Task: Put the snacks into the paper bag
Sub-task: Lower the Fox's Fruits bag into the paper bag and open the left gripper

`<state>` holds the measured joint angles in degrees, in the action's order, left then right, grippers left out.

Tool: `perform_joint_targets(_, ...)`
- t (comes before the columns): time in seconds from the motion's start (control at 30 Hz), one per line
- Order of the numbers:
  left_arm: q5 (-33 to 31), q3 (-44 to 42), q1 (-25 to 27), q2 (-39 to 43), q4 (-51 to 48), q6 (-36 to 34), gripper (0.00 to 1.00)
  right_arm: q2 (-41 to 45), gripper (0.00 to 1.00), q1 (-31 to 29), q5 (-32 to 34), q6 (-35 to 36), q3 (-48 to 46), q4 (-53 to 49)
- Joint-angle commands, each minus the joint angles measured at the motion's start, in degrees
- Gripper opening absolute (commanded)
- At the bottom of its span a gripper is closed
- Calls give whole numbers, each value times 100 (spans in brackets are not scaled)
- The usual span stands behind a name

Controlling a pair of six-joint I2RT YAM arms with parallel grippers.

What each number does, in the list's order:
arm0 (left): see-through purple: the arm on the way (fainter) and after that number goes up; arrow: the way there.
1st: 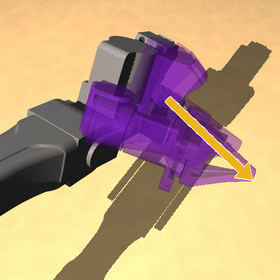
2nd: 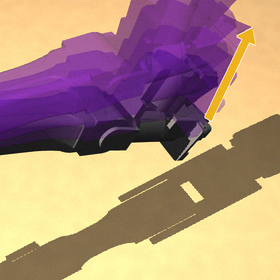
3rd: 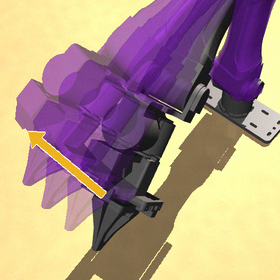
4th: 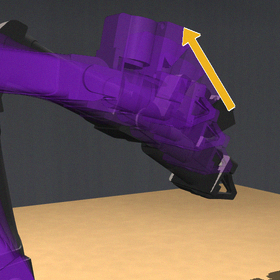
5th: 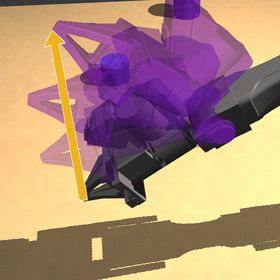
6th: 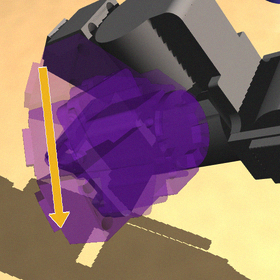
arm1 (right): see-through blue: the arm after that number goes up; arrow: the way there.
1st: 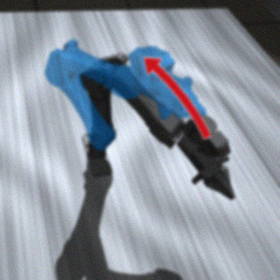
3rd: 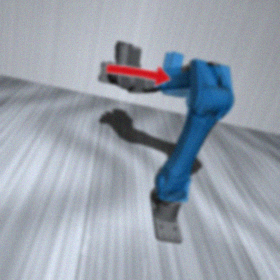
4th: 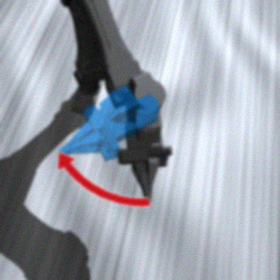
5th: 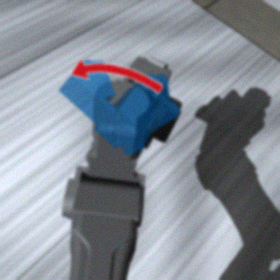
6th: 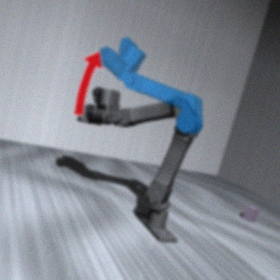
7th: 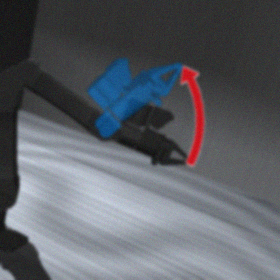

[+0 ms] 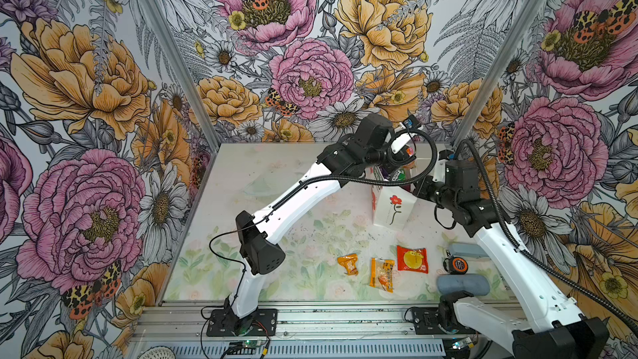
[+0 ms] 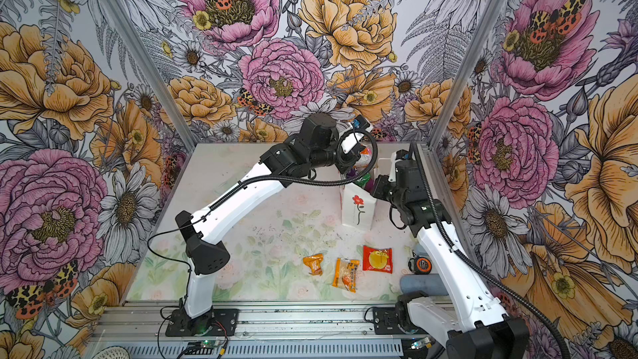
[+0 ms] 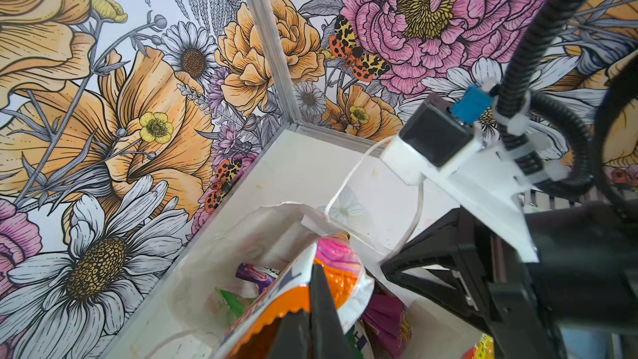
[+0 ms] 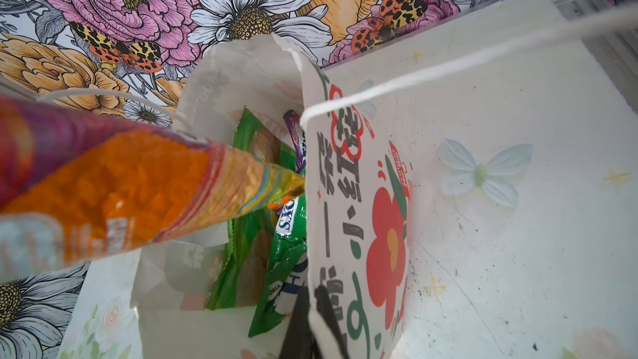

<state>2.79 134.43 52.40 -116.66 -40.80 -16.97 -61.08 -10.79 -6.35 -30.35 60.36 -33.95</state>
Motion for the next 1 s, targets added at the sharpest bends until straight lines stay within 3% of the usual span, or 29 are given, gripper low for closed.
perform_joint_targets(0.0,198,289,-39,-198,-180,-412,0,52,0,-16,-134,91,169,-58)
perform_joint_targets(0.4,282,648,-230,-571,-666,-731,0,33,0,-20,-104,71,196,-67)
perform_joint_targets(0.63,42,1266,10,-1208,-919,-894,0,50,0,-12,-64,78,209,-67)
perform_joint_targets(0.97,274,1650,94,-1565,-918,-1014,0,196,0,-3,31,47,178,-94)
